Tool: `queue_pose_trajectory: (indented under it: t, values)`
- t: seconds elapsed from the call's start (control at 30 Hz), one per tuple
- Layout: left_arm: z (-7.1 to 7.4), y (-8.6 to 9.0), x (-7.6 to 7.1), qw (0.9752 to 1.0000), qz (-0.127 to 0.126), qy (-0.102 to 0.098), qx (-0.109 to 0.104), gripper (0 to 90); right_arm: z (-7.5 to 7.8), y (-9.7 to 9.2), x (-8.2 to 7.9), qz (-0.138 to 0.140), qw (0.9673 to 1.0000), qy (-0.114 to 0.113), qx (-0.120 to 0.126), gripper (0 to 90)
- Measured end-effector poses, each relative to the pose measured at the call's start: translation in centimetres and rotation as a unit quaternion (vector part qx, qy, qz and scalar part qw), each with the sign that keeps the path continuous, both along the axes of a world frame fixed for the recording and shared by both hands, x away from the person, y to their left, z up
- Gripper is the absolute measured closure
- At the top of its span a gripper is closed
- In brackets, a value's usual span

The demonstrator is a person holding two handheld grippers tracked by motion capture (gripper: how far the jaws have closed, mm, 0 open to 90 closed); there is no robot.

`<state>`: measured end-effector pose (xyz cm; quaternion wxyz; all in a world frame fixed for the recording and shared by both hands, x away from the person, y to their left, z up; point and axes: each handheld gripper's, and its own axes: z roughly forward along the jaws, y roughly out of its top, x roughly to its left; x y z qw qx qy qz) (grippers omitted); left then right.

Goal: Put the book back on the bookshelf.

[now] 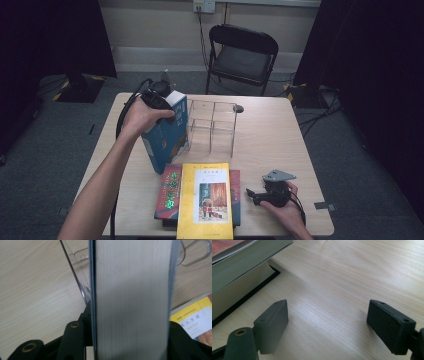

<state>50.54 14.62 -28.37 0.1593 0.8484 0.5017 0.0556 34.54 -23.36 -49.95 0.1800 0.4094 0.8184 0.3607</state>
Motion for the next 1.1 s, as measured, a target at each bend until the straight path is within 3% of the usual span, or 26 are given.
queue_pose_trajectory:
  t: [0.03, 0.17, 0.4, 0.63, 0.9, 1.1]
  values:
    - [0.0, -0.1, 0.0, 0.9999, -0.009, -0.001, 0.01, 57.9, 0.0, 0.0, 0.0, 0.0, 1.0, 0.0, 0.0, 17.3]
    - [0.0, -0.4, 0.1, 0.9998, -0.007, 0.002, 0.018, 60.0, 0.0, 0.0, 0.0, 0.0, 1.0, 0.0, 0.0, 17.3]
    - [0.2, -0.5, -0.1, 0.9996, 0.019, 0.006, 0.019, 61.3, 0.0, 0.0, 0.0, 0.0, 1.0, -0.001, 0.0, 17.3]
    - [1.6, 0.2, 0.3, 0.999, 0.044, 0.002, -0.007, 61.4, 0.0, 0.0, 0.1, 0.0, 1.0, -0.001, 0.0, 17.3]
    - [2.1, 0.1, 2.4, 0.9968, 0.08, -0.005, -0.007, 61.4, 0.0, 0.0, 0.1, 0.001, 1.0, 0.0, 0.001, 17.3]
    - [2.1, -0.9, 3.6, 0.9969, 0.079, -0.005, -0.005, 61.4, 0.0, 0.0, 0.1, 0.002, 1.0, 0.0, 0.002, 17.3]
